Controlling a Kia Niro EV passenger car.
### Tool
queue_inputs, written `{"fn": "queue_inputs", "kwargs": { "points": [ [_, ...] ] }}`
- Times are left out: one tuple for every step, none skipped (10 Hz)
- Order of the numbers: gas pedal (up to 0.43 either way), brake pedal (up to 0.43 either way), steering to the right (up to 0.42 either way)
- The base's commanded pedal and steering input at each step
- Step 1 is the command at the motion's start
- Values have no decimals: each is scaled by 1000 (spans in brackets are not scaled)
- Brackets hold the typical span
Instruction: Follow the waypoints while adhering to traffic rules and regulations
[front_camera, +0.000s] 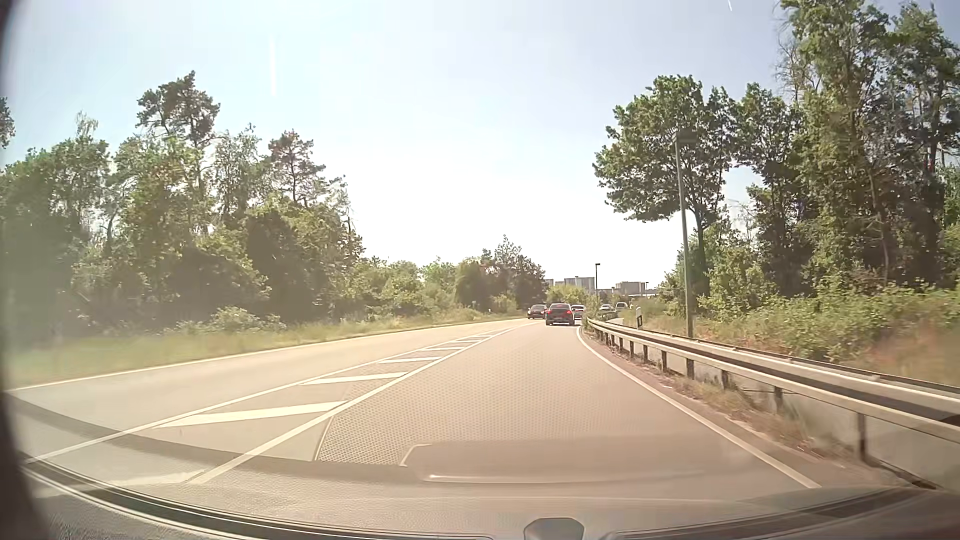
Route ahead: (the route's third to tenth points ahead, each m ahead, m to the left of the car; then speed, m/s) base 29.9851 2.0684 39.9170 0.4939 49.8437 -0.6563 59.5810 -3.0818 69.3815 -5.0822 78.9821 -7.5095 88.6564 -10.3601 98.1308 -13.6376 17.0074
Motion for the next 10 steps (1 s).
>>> {"fn": "queue_inputs", "kwargs": {
  "points": [
    [59,30,13],
    [59,30,13],
    [59,30,13],
    [59,30,13],
    [59,30,13],
    [59,30,13],
    [59,30,14],
    [59,30,15],
    [59,30,15],
    [59,30,16]
  ]
}}
